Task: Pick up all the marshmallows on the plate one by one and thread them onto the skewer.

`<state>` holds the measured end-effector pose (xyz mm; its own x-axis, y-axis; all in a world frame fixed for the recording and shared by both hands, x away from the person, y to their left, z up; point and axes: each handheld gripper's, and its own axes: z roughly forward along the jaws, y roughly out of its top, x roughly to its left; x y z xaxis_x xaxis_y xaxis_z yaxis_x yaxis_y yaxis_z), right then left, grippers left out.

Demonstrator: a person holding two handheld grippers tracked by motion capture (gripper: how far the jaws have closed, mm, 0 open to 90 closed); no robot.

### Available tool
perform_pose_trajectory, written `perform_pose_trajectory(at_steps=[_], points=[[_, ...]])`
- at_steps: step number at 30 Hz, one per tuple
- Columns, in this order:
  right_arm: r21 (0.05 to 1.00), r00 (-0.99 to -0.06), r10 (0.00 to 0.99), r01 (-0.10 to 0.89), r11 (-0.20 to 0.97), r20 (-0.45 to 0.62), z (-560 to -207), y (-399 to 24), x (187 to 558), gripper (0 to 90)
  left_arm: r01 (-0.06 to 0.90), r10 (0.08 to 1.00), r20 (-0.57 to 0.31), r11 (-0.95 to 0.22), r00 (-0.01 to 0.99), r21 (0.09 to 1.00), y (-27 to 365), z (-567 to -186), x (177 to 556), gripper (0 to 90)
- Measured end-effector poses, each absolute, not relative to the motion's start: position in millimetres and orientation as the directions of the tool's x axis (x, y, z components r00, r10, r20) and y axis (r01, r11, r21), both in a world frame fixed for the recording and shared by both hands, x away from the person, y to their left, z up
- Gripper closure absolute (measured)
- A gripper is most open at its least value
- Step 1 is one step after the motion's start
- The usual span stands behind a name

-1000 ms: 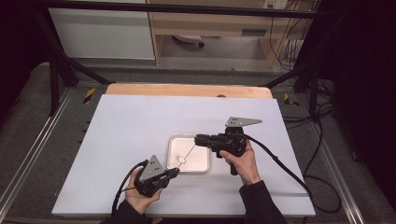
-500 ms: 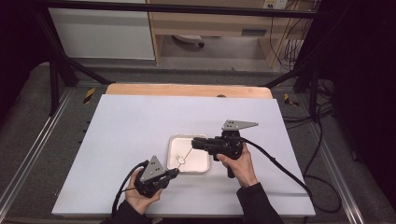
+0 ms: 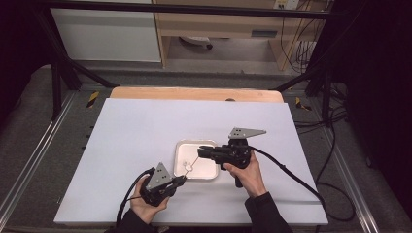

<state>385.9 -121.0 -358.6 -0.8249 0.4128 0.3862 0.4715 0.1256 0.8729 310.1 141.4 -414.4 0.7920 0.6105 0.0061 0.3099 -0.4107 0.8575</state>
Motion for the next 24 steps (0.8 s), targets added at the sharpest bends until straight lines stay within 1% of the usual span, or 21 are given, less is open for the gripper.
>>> perform_pose_trajectory(at_steps=[12, 24], points=[[0.870, -0.828, 0.393, 0.478, 0.122, 0.400, -363.2, -118.0, 384.3, 80.7, 0.310, 0.606, 0.001, -0.408, 0.795, 0.859, 140.0, -414.1, 309.8, 89.0], [0.870, -0.827, 0.397, 0.478, 0.121, 0.399, -366.4, -115.4, 381.2, 80.7, 0.314, 0.607, -0.008, -0.400, 0.794, 0.861, 141.1, -412.7, 311.4, 89.0]])
